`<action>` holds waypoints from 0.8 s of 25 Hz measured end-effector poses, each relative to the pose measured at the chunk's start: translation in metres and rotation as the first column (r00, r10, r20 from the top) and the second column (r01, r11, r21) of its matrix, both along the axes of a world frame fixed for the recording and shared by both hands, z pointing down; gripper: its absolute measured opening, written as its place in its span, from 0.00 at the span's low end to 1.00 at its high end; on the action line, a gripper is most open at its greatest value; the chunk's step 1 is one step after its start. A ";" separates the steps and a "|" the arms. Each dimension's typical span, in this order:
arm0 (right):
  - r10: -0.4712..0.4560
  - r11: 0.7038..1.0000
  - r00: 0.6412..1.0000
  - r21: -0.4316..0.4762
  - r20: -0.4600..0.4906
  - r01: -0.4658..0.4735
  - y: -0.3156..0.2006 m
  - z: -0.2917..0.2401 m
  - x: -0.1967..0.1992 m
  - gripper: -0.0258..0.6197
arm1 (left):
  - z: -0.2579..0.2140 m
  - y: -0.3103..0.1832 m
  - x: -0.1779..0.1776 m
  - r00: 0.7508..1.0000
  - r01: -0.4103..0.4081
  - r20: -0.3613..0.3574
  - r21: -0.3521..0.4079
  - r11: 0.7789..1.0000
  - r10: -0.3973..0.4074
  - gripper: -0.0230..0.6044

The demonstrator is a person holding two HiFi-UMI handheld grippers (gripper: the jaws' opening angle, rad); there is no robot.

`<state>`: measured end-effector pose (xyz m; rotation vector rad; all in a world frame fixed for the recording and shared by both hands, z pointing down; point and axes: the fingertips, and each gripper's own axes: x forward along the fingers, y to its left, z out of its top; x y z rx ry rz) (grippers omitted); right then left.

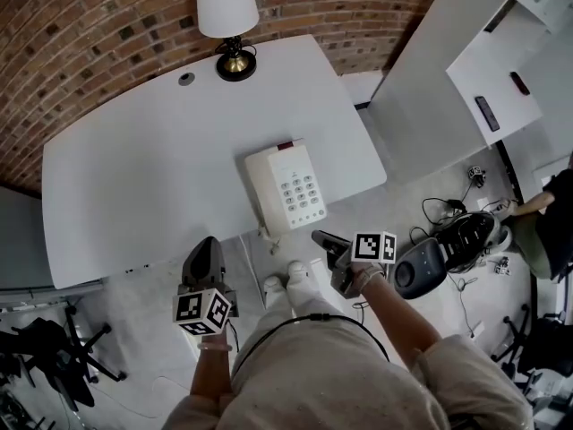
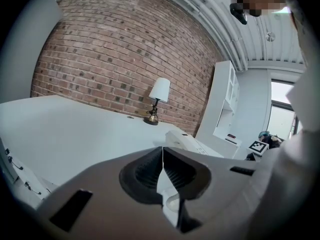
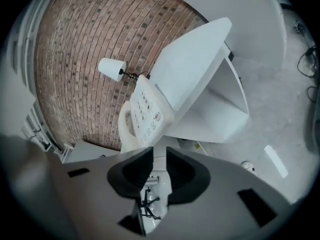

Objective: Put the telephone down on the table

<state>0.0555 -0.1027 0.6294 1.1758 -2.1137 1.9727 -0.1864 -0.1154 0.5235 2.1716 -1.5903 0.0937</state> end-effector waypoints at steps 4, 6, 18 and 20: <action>-0.044 0.998 0.999 0.036 -0.030 0.045 0.001 -0.008 0.004 0.05 | -0.001 -0.003 0.001 1.000 -0.001 0.002 0.004 1.000 0.001 0.05; -0.077 0.996 0.997 0.052 -0.023 0.078 0.003 -0.015 0.003 0.05 | -0.003 -0.004 0.002 1.000 -0.001 0.003 0.006 1.000 0.001 0.05; -0.160 0.922 0.972 0.326 -0.175 0.210 -0.024 -0.077 0.009 0.05 | -0.015 -0.014 0.002 1.000 0.010 0.012 0.040 0.999 -0.010 0.05; -0.155 0.900 0.965 0.372 -0.212 0.226 -0.032 -0.089 0.010 0.05 | -0.019 -0.017 0.000 1.000 0.015 0.013 0.049 0.999 -0.016 0.05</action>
